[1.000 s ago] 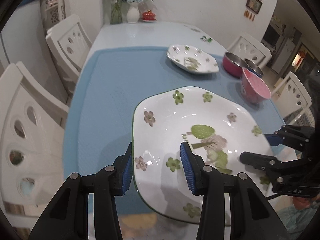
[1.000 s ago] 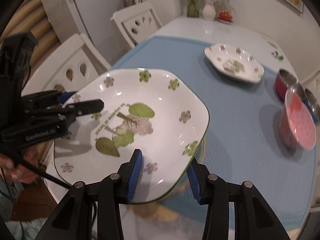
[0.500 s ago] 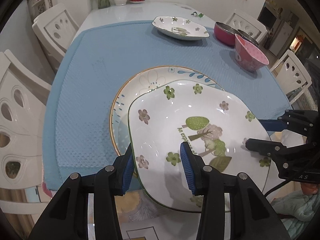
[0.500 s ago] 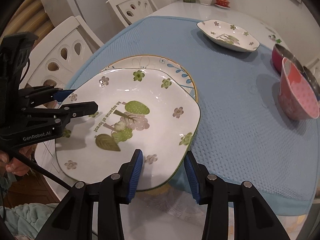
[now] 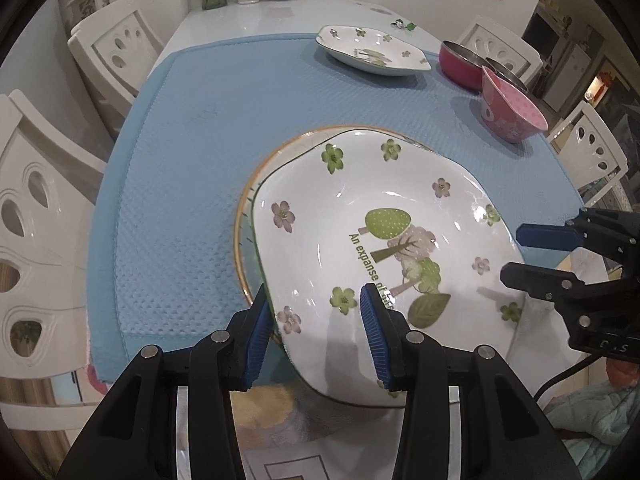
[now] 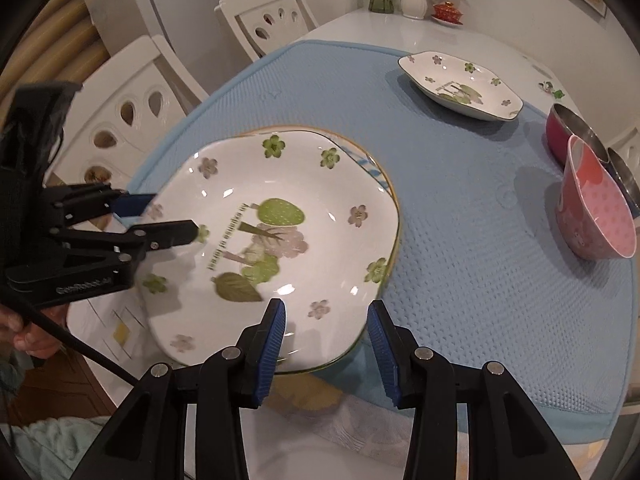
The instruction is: Organize plates and bowls
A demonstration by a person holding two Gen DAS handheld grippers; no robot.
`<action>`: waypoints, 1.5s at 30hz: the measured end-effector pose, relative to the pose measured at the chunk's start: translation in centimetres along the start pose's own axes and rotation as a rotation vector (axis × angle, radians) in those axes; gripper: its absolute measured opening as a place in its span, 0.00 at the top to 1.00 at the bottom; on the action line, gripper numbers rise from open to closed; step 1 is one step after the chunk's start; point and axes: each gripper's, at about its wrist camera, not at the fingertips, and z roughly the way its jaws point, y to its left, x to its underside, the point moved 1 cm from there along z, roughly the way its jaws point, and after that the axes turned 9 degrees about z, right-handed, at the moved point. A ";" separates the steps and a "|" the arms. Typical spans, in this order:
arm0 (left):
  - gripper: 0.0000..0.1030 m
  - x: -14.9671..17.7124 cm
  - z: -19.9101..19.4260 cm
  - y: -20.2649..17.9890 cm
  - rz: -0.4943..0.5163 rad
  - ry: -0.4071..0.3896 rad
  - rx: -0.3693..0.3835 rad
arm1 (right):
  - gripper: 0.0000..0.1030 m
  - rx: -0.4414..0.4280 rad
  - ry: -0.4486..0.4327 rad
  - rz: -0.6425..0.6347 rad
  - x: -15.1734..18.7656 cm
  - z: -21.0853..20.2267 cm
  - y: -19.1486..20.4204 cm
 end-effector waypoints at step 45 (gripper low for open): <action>0.31 -21.1 -2.8 5.2 0.076 -0.302 -0.064 | 0.30 -0.004 -0.219 0.536 -16.2 -2.9 -8.2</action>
